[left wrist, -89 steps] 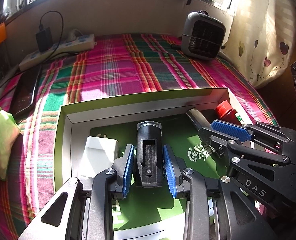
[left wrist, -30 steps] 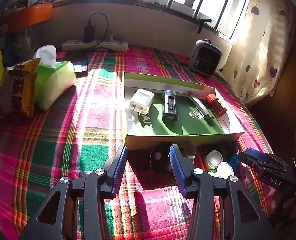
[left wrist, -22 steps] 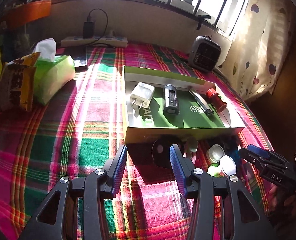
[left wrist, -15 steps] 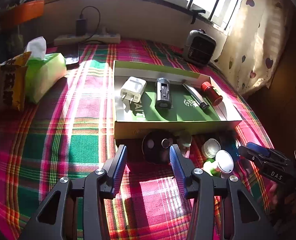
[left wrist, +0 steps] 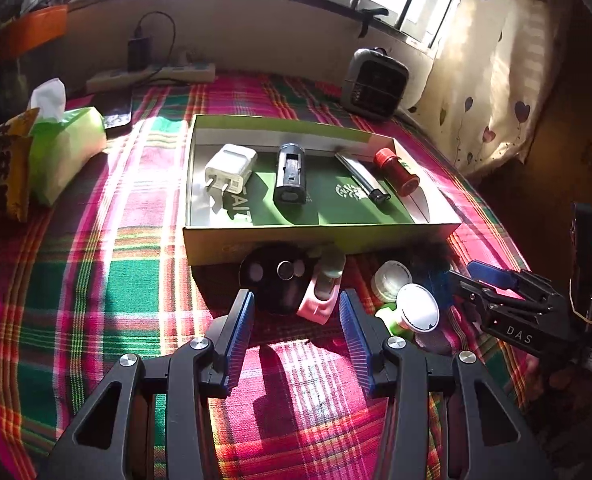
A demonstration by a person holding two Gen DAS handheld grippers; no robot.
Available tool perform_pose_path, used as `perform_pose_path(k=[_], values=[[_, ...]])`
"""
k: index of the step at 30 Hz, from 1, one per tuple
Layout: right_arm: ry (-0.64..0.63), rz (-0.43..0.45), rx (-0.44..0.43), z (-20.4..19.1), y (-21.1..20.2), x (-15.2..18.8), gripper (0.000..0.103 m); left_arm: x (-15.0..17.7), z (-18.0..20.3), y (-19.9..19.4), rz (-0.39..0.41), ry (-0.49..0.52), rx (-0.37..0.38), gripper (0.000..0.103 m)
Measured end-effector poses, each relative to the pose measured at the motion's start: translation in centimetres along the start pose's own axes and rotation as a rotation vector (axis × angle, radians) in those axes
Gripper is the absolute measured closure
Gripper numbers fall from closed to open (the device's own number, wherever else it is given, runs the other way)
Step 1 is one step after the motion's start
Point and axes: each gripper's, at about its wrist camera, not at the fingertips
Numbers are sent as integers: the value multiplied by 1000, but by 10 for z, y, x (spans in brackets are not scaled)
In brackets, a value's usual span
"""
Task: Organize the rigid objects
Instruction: 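Grasp pink holder with white cap with left tool while right tool grasps pink-white earphone hook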
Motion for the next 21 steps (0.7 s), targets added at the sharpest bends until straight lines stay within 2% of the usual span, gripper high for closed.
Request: perform_pose_path(k=[3,9,17,21], values=[[-13,-4,21,1,2,-2,53,2,6,2,-6,17,1,59],[7,7,33,12,2,0,78,4,15,11,-22,36,-17,59],[6,18,0,18,1,2,79,7,32,20,-44,69,2,60],[11,21,-10,22,0,3,79,7,35,26,-49,72,-13,60]])
Point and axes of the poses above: each gripper's, at about its wrist camera, not at the fingertips, and y roughly the way its jaws point, z to its right, x to its underside, and after that the axes turned 15 degrees about -y, right-handed
